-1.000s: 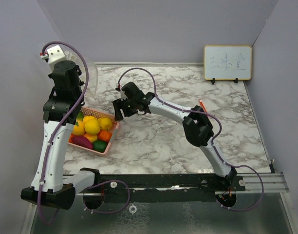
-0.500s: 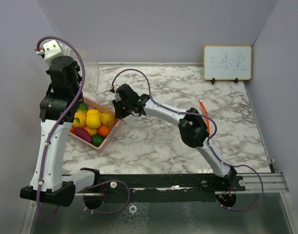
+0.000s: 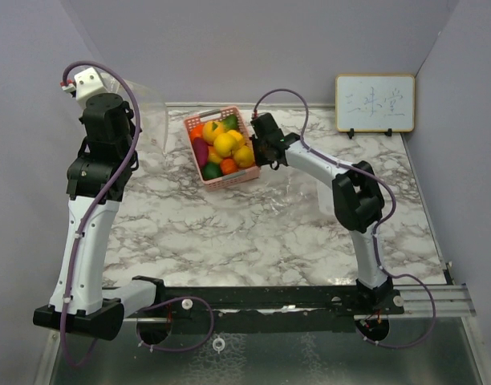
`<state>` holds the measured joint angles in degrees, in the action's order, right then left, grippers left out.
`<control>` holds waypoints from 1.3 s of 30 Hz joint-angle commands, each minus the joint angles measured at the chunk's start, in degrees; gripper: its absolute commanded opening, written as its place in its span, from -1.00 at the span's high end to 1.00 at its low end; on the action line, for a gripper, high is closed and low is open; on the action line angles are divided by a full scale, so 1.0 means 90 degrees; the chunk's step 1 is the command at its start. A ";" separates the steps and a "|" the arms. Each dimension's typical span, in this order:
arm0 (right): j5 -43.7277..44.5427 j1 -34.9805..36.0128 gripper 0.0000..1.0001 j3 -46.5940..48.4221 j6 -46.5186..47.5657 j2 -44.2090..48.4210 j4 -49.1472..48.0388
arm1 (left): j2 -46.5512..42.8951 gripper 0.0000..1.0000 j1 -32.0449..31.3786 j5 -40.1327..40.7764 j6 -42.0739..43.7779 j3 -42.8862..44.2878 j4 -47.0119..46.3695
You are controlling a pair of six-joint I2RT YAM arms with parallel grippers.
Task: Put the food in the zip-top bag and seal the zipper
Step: Move the bin to the center of the board, then pick up the fake fruit from the bin.
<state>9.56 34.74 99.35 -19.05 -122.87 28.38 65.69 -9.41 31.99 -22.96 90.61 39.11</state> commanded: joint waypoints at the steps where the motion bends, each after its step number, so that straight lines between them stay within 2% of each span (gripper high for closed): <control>1: 0.0455 0.0074 0.96 -0.0989 0.0383 0.0809 -0.0138 | -0.0031 1.00 -0.0019 -0.0360 -0.0252 -0.0189 0.0166; 6: 0.0741 0.0011 0.96 -0.1681 0.0296 0.1252 -0.0073 | 0.0156 1.00 -0.0017 -0.0654 -0.0502 -0.0442 0.0571; 12: 0.1097 -0.0119 0.95 -0.1639 0.0453 0.1534 0.0235 | 0.0406 1.00 -0.0019 -0.1288 -0.0767 -0.0808 0.0825; 13: 0.1070 -0.0127 0.84 -0.1585 0.0539 0.1594 0.0252 | 0.0435 1.00 -0.0021 -0.1408 -0.0808 -0.0911 0.0829; 17: 0.0318 -0.0124 -0.24 -0.1581 0.1063 0.2137 -0.0045 | 0.0602 1.00 -0.0019 -0.1832 -0.0993 -0.1285 0.0965; 19: -0.0138 -0.0120 -0.67 -0.1757 0.1319 0.2488 -0.0431 | 0.0703 1.00 -0.0020 -0.2073 -0.1072 -0.1407 0.1002; 20: -0.0352 -0.0120 -0.81 -0.1805 0.1377 0.2640 -0.0599 | 0.0753 1.00 -0.0019 -0.2213 -0.1128 -0.1420 0.0989; 24: -0.1222 -0.0120 -0.86 -0.1651 0.1431 0.2758 -0.0985 | 0.1001 1.00 -0.0029 -0.2715 -0.1365 -0.1582 0.0821; 29: -0.2259 -0.0115 -0.86 -0.0861 0.1348 0.2017 -0.1093 | 0.1224 1.00 -0.0076 -0.2934 -0.1409 -0.1475 0.0781; 39: -0.2813 -0.0100 -0.90 -0.0122 0.1413 0.0660 -0.1253 | 0.1226 1.00 -0.0097 -0.3307 -0.1671 -0.1707 0.0768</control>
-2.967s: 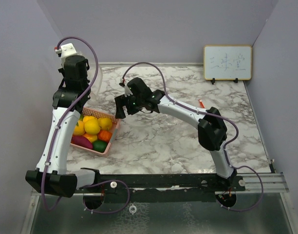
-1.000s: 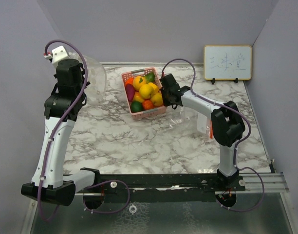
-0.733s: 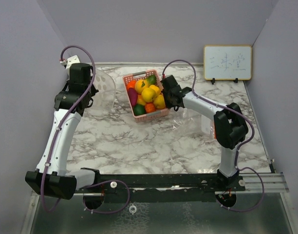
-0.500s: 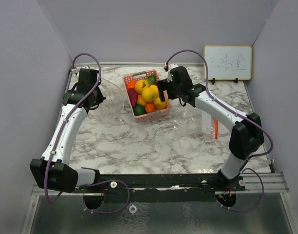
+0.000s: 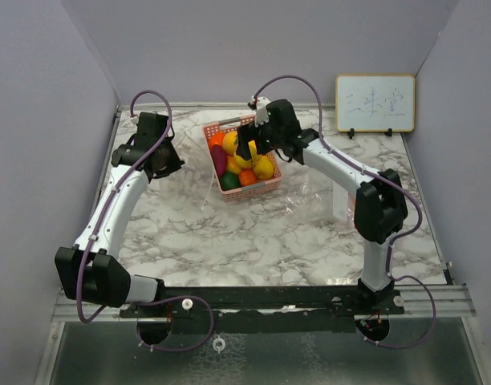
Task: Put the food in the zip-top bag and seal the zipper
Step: Pick up the fake fruit from the bin.
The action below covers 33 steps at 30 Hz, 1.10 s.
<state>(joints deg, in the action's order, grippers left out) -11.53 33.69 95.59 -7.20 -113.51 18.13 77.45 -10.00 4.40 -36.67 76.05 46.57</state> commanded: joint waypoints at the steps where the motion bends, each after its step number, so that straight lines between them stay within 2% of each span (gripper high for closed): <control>1: -0.0499 0.0022 -0.90 0.0305 0.0097 -0.0448 -0.0103 | -0.0085 1.00 -0.0030 -0.0234 -0.0138 -0.0091 -0.0043; 5: -0.0426 0.0057 -0.87 0.0128 0.0041 -0.0596 -0.0176 | -0.0091 1.00 -0.0031 -0.0254 -0.0144 -0.0098 -0.0026; 7: -0.0350 0.0064 -0.80 0.0039 0.0023 -0.0615 -0.0227 | -0.0080 1.00 -0.0032 -0.0277 -0.0144 -0.0076 -0.0028; 9: -0.0271 0.0065 -0.63 -0.0045 -0.0046 -0.0592 -0.0302 | -0.0056 1.00 -0.0032 -0.0292 -0.0144 -0.0053 -0.0028; 11: -0.0191 0.0065 -0.28 -0.0032 -0.0115 -0.0561 -0.0304 | -0.0035 1.00 -0.0032 -0.0310 -0.0135 -0.0035 -0.0037; 12: -0.0148 0.0065 -0.18 -0.0013 -0.0141 -0.0527 -0.0271 | -0.0022 1.00 -0.0029 -0.0318 -0.0133 -0.0025 -0.0034; 18: -0.0174 0.0060 -0.04 -0.0218 -0.0228 0.0320 -0.0127 | -0.0019 1.00 -0.0027 -0.0257 -0.0125 0.0095 0.0006; 23: -0.1347 0.0073 -0.01 -0.0519 -0.0494 0.1229 -0.0178 | 0.0011 1.00 -0.0032 -0.0284 -0.0259 0.0144 0.0022; 27: -0.2793 0.0174 0.00 -0.1080 -0.0933 0.1901 -0.1016 | 0.0076 1.00 -0.0031 -0.0395 -0.0390 0.0428 0.0022; 30: -0.3614 0.0407 0.00 -0.1182 -0.1158 0.1973 -0.1411 | 0.0131 1.00 -0.0033 -0.0550 -0.0501 0.0588 0.0012; 33: -0.3924 0.0713 0.00 -0.1215 -0.1338 0.1880 -0.1790 | 0.0176 1.00 -0.0032 -0.0731 -0.0638 0.0637 -0.0066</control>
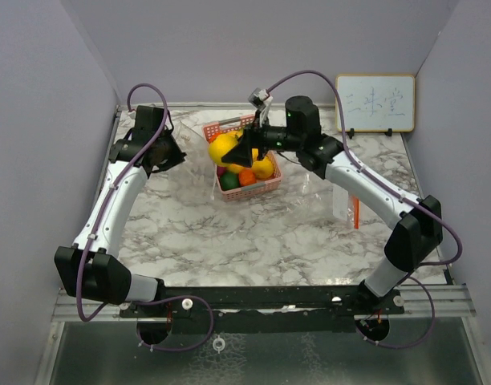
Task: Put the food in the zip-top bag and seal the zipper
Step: Pick up the fake fruit from the bin, then place the fake fruit in the zipper food storage bag.
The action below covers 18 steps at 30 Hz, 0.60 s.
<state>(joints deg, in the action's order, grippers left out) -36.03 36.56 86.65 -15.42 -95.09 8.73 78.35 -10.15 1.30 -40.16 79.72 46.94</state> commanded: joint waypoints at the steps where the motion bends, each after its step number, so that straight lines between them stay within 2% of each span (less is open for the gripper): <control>1: -0.1210 0.0452 0.00 -0.0210 -0.0510 -0.0243 -0.0857 | 0.0081 1.00 -0.0015 -0.0469 -0.0295 0.0206 -0.0144; 7: -0.0964 0.0546 0.00 0.0030 -0.0894 -0.0837 -0.1183 | -0.0008 1.00 -0.0014 -0.0909 -0.0611 -0.0063 -0.0324; 13: 0.1302 0.0548 -0.02 0.0189 -0.0603 -0.1099 -0.0287 | -0.0160 1.00 -0.0015 -0.1549 -0.0882 -0.0159 -0.0361; 18: 0.2204 0.0545 -0.04 0.0393 -0.0423 -0.1154 0.0027 | -0.0363 1.00 -0.0015 -0.1867 -0.0920 -0.0347 -0.0143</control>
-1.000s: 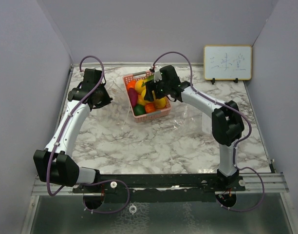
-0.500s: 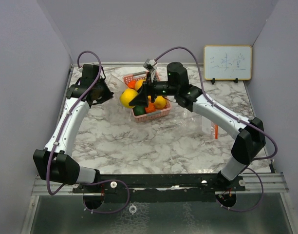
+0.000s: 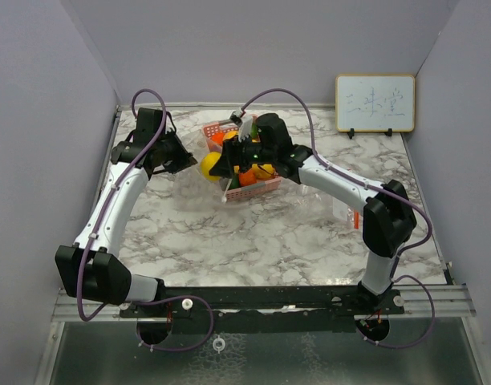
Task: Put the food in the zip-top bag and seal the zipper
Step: Place the fake fruit in the zipper food storage bag, then pick up the fake fruit from the bin.
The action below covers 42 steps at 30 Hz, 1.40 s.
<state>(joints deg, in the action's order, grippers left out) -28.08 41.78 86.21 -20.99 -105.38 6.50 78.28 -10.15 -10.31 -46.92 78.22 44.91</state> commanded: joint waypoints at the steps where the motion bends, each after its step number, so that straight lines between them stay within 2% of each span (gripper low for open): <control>1: 0.1491 -0.0033 -0.04 0.0528 0.0170 -0.0052 0.0360 | -0.0385 1.00 -0.0018 -0.0682 -0.0210 -0.0306 0.0064; 4: 0.1712 -0.0033 -0.13 0.0945 0.0246 -0.0259 0.0701 | -0.0458 1.00 -0.0014 -0.0961 -0.0376 -0.0621 -0.0088; 7: 0.1415 -0.0007 -0.40 0.1238 0.0541 -0.0389 0.0885 | -0.0468 1.00 -0.0015 -0.0911 -0.0495 -0.0763 -0.0231; 9: 0.1058 0.0015 -0.68 0.1285 0.0692 -0.0379 0.0930 | -0.0433 1.00 -0.0015 -0.0869 -0.0564 -0.0799 -0.0338; 13: 0.0588 0.0026 -0.87 0.1237 0.0915 -0.0286 0.1185 | -0.0412 1.00 0.0000 -0.0799 -0.0754 -0.0866 -0.0685; 21: 0.0399 0.0101 -0.85 0.0835 0.0924 0.0016 0.1329 | -0.0217 1.00 0.0000 -0.1189 -0.1137 -0.1100 -0.1393; 22: 0.0630 0.0104 -0.85 0.0815 0.0866 0.0080 0.1354 | -0.0227 1.00 0.0004 -0.1223 -0.1168 -0.1128 -0.1416; 26: 0.2703 0.0054 -0.91 0.0475 0.0532 0.0571 0.1169 | -0.0371 1.00 0.0005 -0.0770 -0.0856 -0.0960 -0.0934; 29: 0.3399 -0.0071 -0.91 0.0568 0.0477 0.0668 0.1115 | -0.0529 1.00 0.0039 -0.0181 -0.0534 -0.0821 -0.0475; 31: 0.3506 -0.0149 -0.91 0.0600 0.0369 0.0657 0.0936 | -0.0616 1.00 0.0062 -0.0053 -0.0450 -0.0826 -0.0352; 35: 0.3740 -0.0204 -0.90 0.0930 0.0185 0.0169 0.0760 | -0.0749 1.00 0.0073 -0.0089 -0.0504 -0.0999 -0.0383; 39: 0.4035 -0.0219 -0.93 0.1904 0.0260 -0.1088 0.1202 | -0.0796 1.00 0.0073 -0.0093 -0.0529 -0.1071 -0.0447; 42: 0.4092 -0.0254 -0.95 0.2262 0.0359 -0.1653 0.0970 | -0.0847 1.00 0.0073 -0.0123 -0.0527 -0.1109 -0.0583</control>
<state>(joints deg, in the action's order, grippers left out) 4.78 39.55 102.91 -18.26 -112.16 15.77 72.53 -9.69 -12.47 -52.34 68.90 40.64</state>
